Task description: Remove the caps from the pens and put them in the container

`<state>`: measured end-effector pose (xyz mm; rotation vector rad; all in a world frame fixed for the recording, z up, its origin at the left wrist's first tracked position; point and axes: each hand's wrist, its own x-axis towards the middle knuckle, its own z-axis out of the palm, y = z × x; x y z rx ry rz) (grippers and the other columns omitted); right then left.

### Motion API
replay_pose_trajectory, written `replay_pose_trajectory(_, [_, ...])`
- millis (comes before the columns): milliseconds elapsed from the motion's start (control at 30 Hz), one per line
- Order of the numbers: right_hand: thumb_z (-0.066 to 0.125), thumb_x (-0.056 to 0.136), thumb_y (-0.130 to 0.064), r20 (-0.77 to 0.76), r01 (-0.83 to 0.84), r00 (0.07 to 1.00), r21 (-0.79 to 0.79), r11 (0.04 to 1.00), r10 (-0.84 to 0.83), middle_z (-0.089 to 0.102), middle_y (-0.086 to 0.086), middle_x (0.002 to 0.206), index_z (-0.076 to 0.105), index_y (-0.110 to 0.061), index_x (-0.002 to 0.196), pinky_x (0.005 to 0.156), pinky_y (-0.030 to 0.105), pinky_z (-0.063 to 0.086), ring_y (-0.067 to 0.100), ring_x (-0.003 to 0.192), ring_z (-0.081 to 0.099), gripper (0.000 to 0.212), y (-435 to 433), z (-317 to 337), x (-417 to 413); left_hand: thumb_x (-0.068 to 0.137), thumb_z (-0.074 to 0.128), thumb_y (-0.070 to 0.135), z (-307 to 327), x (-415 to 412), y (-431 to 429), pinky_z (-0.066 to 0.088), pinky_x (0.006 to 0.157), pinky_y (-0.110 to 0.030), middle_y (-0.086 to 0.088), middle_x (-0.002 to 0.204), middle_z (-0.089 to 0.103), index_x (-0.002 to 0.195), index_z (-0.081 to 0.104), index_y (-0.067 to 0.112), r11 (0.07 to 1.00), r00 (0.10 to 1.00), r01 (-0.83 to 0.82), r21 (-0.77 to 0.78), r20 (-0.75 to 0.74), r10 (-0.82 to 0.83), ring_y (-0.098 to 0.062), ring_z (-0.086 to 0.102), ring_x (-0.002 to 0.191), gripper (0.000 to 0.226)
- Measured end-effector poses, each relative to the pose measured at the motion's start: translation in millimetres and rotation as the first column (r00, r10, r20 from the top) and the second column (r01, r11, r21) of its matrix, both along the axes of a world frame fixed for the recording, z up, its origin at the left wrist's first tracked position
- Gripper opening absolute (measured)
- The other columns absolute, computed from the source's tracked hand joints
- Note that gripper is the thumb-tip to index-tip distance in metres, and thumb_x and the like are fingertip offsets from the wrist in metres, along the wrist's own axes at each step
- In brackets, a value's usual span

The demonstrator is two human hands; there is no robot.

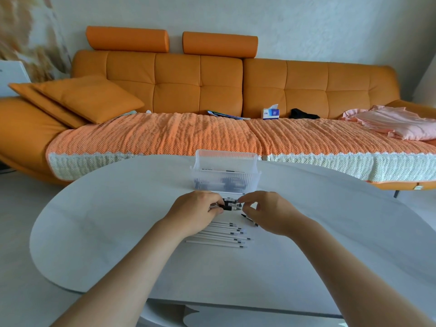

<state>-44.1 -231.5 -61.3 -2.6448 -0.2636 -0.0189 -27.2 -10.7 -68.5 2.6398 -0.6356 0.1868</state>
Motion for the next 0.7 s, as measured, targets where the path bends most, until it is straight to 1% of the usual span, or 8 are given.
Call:
replay_pose_trajectory(67, [0.051, 0.096, -0.042, 0.016, -0.046, 0.999, -0.049, 0.998, 0.047, 0.065, -0.025, 0.107, 0.067, -0.039, 0.115, 0.075, 0.022, 0.046, -0.005, 0.077, 0.056, 0.025, 4, 3, -2, 0.093, 0.058, 0.038, 0, 1, -1, 0.050, 0.077, -0.031, 0.014, 0.102, 0.066, 0.105, 0.067, 0.035, 1.000, 1.000, 0.010, 0.005, 0.007, -0.010, -0.010, 0.059, 0.093, 0.016])
replay_pose_trajectory(100, [0.050, 0.097, -0.042, 0.022, -0.062, 0.998, -0.072, 0.995, 0.064, 0.066, -0.023, 0.108, 0.068, -0.038, 0.113, 0.078, 0.024, 0.047, -0.003, 0.079, 0.056, 0.025, 6, 5, -2, 0.092, 0.058, 0.039, 0, 1, -2, 0.050, 0.076, -0.031, 0.014, 0.102, 0.067, 0.105, 0.066, 0.035, 1.000, 1.000, 0.016, 0.003, 0.011, -0.016, -0.010, 0.059, 0.092, 0.016])
replay_pose_trajectory(200, [0.048, 0.100, -0.039, 0.020, -0.084, 0.996, -0.150, 0.985, 0.087, 0.068, -0.015, 0.110, 0.069, -0.033, 0.111, 0.083, 0.032, 0.050, 0.010, 0.090, 0.060, 0.025, 11, 8, -2, 0.092, 0.057, 0.040, 1, 1, -4, 0.049, 0.074, -0.030, 0.014, 0.100, 0.067, 0.105, 0.064, 0.036, 1.000, 0.999, 0.028, -0.002, 0.033, -0.028, -0.010, 0.059, 0.090, 0.015])
replay_pose_trajectory(300, [0.049, 0.101, -0.036, 0.010, -0.109, 0.994, -0.212, 0.971, 0.113, 0.068, -0.010, 0.108, 0.070, -0.029, 0.110, 0.082, 0.034, 0.050, 0.014, 0.095, 0.059, 0.024, 13, 8, 0, 0.091, 0.058, 0.042, 2, 0, -5, 0.049, 0.075, -0.031, 0.016, 0.101, 0.067, 0.103, 0.061, 0.038, 0.999, 0.997, 0.040, 0.010, 0.072, -0.040, -0.007, 0.060, 0.092, 0.013])
replay_pose_trajectory(400, [0.051, 0.100, -0.036, 0.023, -0.101, 0.994, -0.210, 0.972, 0.108, 0.069, -0.008, 0.104, 0.071, -0.027, 0.107, 0.078, 0.032, 0.049, 0.015, 0.092, 0.059, 0.023, 15, 8, 1, 0.093, 0.056, 0.041, 3, 1, -6, 0.048, 0.075, -0.030, 0.015, 0.101, 0.068, 0.103, 0.064, 0.036, 0.999, 0.995, 0.043, 0.029, 0.087, -0.045, -0.009, 0.060, 0.090, 0.014])
replay_pose_trajectory(600, [0.067, 0.090, -0.040, 0.142, -0.026, 0.988, -0.216, 0.976, 0.057, 0.068, -0.016, 0.099, 0.071, -0.032, 0.097, 0.073, 0.028, 0.045, 0.010, 0.091, 0.060, 0.012, 17, 6, 0, 0.097, 0.050, 0.040, 3, 1, -7, 0.046, 0.073, -0.030, 0.013, 0.093, 0.066, 0.104, 0.067, 0.035, 0.997, 0.997, 0.054, 0.056, 0.047, -0.057, -0.012, 0.059, 0.087, 0.019])
replay_pose_trajectory(667, [0.071, 0.085, -0.042, 0.149, -0.026, 0.987, -0.207, 0.978, 0.058, 0.066, -0.018, 0.099, 0.068, -0.033, 0.096, 0.071, 0.026, 0.042, 0.008, 0.090, 0.059, 0.014, 17, 6, 1, 0.097, 0.049, 0.039, 3, 1, -7, 0.046, 0.072, -0.029, 0.015, 0.091, 0.065, 0.104, 0.067, 0.035, 0.997, 0.998, 0.056, 0.051, 0.034, -0.058, -0.010, 0.059, 0.086, 0.019])
replay_pose_trajectory(700, [0.073, 0.083, -0.044, 0.141, -0.036, 0.988, -0.202, 0.979, 0.065, 0.063, -0.018, 0.101, 0.066, -0.033, 0.098, 0.071, 0.025, 0.042, 0.007, 0.089, 0.058, 0.019, 16, 7, 0, 0.097, 0.049, 0.039, 3, 1, -6, 0.046, 0.071, -0.029, 0.016, 0.090, 0.065, 0.103, 0.067, 0.035, 0.997, 0.998, 0.057, 0.049, 0.029, -0.058, -0.009, 0.058, 0.085, 0.019])
